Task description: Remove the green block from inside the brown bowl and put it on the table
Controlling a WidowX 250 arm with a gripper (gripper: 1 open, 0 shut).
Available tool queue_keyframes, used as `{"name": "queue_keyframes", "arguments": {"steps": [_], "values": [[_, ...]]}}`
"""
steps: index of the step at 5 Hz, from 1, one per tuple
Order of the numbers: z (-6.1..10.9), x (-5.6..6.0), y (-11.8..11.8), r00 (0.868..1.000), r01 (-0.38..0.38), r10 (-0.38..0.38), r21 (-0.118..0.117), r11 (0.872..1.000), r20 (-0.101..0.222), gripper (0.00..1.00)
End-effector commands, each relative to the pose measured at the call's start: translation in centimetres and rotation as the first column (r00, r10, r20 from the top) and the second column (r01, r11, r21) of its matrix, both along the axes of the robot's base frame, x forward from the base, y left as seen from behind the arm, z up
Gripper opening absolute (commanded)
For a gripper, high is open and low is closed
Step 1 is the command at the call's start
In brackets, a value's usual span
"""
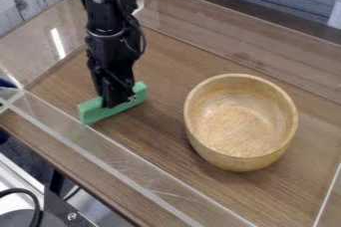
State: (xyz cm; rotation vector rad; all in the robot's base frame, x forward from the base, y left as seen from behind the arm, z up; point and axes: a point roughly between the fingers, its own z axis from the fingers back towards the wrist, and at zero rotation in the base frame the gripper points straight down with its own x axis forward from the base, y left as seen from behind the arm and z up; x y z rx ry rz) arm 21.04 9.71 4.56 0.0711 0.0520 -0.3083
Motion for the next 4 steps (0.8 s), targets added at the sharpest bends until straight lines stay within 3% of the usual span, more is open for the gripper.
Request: {"name": "queue_keyframes", "arguments": {"steps": [1,4], "values": [[0.44,0.46,-0.02,1.0,-0.016,0.016,0.002,1.0,0.013,0.0],[0.76,0.86,-0.05,0.999,-0.036,0.037,-0.006,0.999,0.017,0.0]]}}
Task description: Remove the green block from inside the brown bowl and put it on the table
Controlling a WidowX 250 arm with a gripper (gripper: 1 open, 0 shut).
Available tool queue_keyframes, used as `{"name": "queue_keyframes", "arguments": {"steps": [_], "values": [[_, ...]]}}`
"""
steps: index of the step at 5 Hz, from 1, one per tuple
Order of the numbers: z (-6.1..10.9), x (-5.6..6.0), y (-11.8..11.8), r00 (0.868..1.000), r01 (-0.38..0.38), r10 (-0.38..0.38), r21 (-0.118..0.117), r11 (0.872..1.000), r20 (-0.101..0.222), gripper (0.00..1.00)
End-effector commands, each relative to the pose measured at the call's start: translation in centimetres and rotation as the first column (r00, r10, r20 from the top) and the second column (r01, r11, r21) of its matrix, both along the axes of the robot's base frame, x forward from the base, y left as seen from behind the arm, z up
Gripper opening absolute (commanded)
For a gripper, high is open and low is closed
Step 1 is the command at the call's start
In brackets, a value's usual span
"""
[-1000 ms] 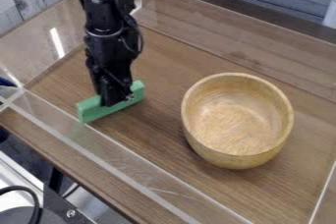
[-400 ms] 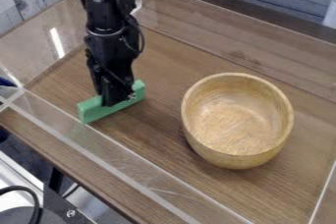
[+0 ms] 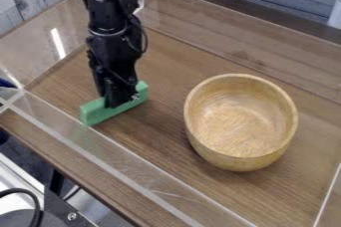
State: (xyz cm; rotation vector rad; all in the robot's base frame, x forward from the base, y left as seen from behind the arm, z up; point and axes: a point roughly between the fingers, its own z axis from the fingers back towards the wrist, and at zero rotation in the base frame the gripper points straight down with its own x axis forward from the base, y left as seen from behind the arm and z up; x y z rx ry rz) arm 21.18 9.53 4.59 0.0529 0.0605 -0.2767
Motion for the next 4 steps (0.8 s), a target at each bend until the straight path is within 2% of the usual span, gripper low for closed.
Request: {"name": "queue_keyframes", "arguments": {"steps": [1,4], "values": [[0.78,0.82,0.15,1.0,-0.011,0.01,0.009,1.0,0.027,0.0],[0.85,1.06,0.27,0.999,-0.028,0.028,0.004,1.0,0.022,0.0]]}}
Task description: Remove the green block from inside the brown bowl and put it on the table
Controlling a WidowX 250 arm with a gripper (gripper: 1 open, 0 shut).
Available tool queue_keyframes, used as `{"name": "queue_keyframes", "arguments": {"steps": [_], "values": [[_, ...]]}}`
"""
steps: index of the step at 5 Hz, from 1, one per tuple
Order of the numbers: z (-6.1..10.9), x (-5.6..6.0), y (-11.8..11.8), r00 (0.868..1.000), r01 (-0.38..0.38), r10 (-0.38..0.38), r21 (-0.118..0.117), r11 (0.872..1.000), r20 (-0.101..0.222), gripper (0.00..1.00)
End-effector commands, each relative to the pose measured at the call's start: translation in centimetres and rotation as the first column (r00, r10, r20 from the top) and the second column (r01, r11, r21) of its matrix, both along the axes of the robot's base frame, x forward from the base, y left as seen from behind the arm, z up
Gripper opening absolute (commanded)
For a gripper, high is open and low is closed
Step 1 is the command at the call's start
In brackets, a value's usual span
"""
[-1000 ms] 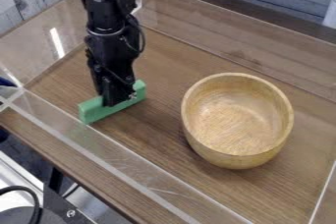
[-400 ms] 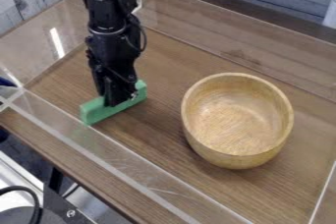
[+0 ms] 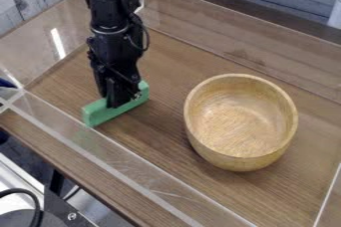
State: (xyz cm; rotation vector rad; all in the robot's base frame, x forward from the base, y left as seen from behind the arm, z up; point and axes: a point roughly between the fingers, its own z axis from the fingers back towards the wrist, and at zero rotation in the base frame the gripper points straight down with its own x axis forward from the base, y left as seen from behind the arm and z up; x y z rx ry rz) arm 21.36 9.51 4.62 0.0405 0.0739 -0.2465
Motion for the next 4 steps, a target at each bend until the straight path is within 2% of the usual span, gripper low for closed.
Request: {"name": "queue_keyframes", "arguments": {"steps": [1,4], "values": [[0.82,0.93,0.33,0.999,-0.003,0.002,0.013,1.0,0.034,0.0],[0.68,1.01,0.59,0.999,-0.021,0.021,0.01,1.0,0.024,0.0]]}}
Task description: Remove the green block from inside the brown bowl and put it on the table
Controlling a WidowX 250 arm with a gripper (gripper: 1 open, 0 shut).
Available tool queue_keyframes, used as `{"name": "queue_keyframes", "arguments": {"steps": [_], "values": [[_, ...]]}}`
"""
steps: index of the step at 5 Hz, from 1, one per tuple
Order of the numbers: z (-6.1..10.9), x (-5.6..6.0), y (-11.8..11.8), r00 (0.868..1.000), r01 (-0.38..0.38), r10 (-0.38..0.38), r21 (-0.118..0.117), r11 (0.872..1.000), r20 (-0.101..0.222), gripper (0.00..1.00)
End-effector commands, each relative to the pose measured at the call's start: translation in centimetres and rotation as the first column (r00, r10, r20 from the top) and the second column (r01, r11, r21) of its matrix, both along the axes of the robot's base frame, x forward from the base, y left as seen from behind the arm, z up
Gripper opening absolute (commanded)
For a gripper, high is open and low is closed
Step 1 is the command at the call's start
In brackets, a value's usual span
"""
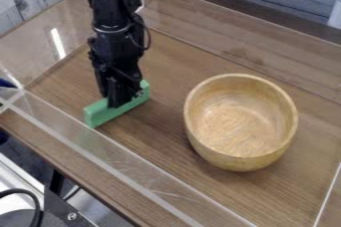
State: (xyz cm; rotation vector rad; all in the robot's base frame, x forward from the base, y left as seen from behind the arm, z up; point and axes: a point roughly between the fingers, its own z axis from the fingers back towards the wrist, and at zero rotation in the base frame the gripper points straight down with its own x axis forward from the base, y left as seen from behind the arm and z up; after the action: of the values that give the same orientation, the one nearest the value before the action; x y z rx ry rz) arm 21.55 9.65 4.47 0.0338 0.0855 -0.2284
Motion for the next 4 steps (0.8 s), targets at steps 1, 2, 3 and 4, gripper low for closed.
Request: {"name": "queue_keyframes", "arguments": {"steps": [1,2,3,4], "values": [[0.69,0.81,0.59,0.999,-0.01,0.01,0.015,1.0,0.031,0.0],[0.57,0.78,0.74,1.0,-0.017,0.017,0.014,1.0,0.026,0.0],[0.37,0.74,0.92,0.999,-0.025,0.025,0.014,1.0,0.021,0.0],[0.19,0.7,1.09,0.999,-0.033,0.032,0.014,0.999,0.016,0.0]]}}
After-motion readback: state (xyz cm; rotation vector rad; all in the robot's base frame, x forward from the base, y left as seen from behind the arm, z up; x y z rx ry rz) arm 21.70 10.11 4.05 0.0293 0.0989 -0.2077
